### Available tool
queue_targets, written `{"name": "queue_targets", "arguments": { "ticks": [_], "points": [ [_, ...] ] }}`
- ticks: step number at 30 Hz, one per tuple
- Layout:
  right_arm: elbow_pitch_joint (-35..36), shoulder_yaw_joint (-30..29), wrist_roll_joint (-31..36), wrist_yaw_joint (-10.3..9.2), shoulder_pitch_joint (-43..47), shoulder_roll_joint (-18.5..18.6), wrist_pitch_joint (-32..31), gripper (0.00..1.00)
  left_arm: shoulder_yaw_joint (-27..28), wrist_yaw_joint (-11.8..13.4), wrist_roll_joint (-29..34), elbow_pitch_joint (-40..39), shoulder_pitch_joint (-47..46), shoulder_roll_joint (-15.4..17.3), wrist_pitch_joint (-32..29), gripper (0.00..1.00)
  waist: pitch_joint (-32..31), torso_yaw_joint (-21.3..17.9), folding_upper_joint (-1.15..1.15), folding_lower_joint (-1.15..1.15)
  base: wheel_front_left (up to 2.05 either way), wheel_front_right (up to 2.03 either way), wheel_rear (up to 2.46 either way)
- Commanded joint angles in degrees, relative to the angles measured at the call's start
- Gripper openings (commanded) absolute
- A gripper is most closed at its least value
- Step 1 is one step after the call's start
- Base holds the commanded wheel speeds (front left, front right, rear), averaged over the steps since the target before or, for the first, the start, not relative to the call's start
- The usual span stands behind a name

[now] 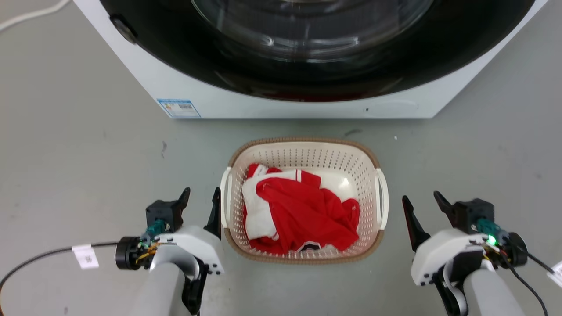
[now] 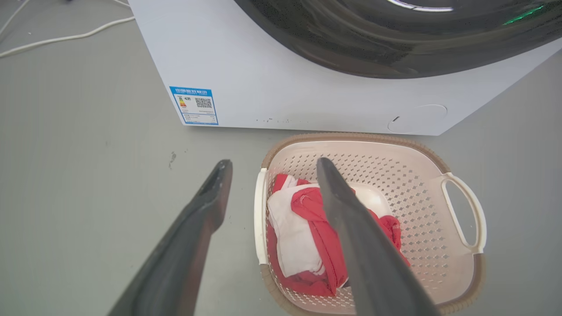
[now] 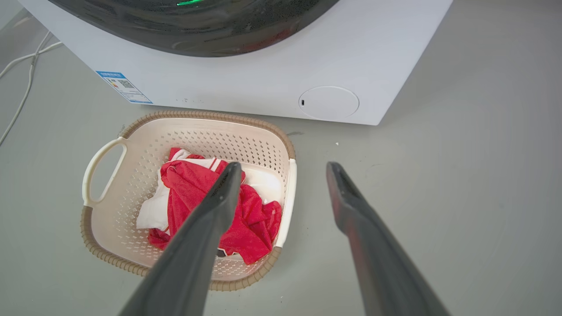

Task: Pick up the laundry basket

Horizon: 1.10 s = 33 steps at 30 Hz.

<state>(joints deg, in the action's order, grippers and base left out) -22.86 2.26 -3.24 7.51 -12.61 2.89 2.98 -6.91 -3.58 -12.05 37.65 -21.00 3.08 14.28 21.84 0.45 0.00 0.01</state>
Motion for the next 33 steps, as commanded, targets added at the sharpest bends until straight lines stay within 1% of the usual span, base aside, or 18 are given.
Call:
{"name": "queue_targets", "arguments": {
  "ticks": [1, 13, 18, 27, 33],
  "points": [
    [-1.77, 0.41, -0.13, -0.03, -2.19, -0.04, 0.07, 1.0, 0.09, -0.36, -0.33, 1.71, -2.02, 0.41, -0.17, 1.0, 4.19, -0.84, 0.0, -0.01, 0.0, 0.0, 0.0],
    [-22.39, 6.04, -5.25, -0.04, -17.29, -0.04, 3.05, 1.0, 0.41, -2.41, -3.42, 19.14, -15.54, 0.89, -0.07, 1.0, 16.29, -2.25, 0.0, -0.01, 0.0, 0.0, 0.0],
    [-29.72, 8.95, -7.49, -0.04, -23.5, -0.04, 4.39, 1.0, 0.75, -2.88, -4.57, 24.35, -20.83, 1.08, 0.42, 1.0, 19.96, -2.55, 0.0, -0.01, 0.0, 0.0, 0.0],
    [-38.84, 14.71, -12.33, -0.04, -33.62, -0.04, 4.8, 1.0, 0.57, -3.44, -5.75, 30.55, -28.35, 2.15, 0.76, 1.0, 24.37, -3.14, 0.0, -0.01, 0.0, 0.0, 0.0],
    [-42.82, 17.53, -14.46, -0.04, -38.22, -0.04, 4.61, 1.0, -0.62, -3.74, -5.83, 33.26, -31.89, 2.57, 0.25, 1.0, 25.94, -2.93, 0.0, -0.01, 0.0, 0.0, 0.0]
  ]
}}
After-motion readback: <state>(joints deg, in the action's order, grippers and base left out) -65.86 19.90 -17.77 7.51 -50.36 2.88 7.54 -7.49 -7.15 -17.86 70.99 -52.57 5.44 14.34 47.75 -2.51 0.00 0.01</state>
